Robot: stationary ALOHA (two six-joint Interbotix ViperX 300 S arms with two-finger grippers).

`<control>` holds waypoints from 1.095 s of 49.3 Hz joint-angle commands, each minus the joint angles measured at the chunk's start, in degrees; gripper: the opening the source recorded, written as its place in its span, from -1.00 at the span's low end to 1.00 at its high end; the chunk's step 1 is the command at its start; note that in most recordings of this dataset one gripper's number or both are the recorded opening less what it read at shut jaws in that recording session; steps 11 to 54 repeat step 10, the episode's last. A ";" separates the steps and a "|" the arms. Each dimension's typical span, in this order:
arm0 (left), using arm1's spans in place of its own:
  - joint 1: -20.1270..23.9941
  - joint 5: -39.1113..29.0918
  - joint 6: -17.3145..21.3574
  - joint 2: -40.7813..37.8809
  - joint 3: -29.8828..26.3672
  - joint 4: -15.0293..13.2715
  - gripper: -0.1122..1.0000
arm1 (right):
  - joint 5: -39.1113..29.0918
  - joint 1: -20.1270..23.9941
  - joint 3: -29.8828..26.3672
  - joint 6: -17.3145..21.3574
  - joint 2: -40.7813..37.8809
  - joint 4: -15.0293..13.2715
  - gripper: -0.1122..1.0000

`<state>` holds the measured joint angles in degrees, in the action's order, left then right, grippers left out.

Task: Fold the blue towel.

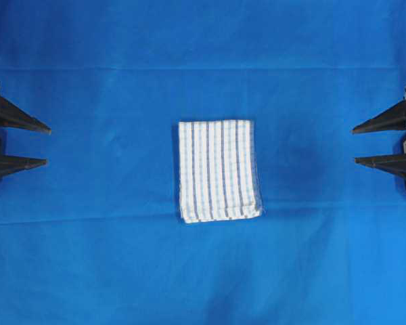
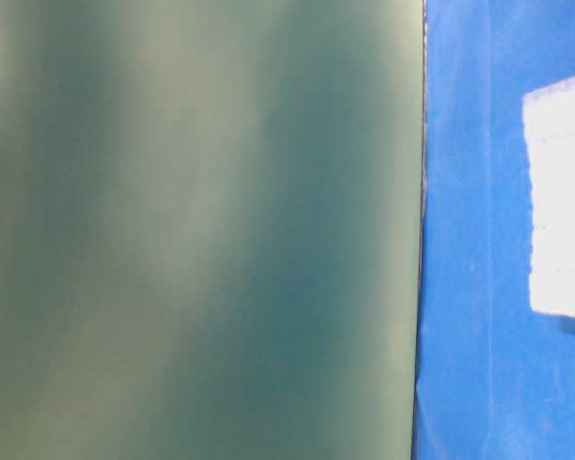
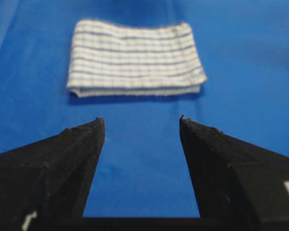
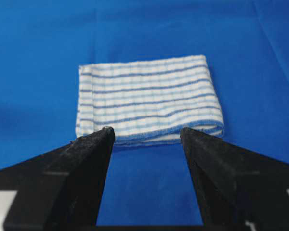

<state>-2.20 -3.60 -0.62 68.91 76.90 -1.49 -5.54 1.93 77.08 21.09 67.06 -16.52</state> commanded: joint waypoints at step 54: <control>0.26 0.18 -0.18 -0.53 -0.44 0.09 0.24 | 0.70 -1.23 -0.79 0.09 -0.79 0.35 0.32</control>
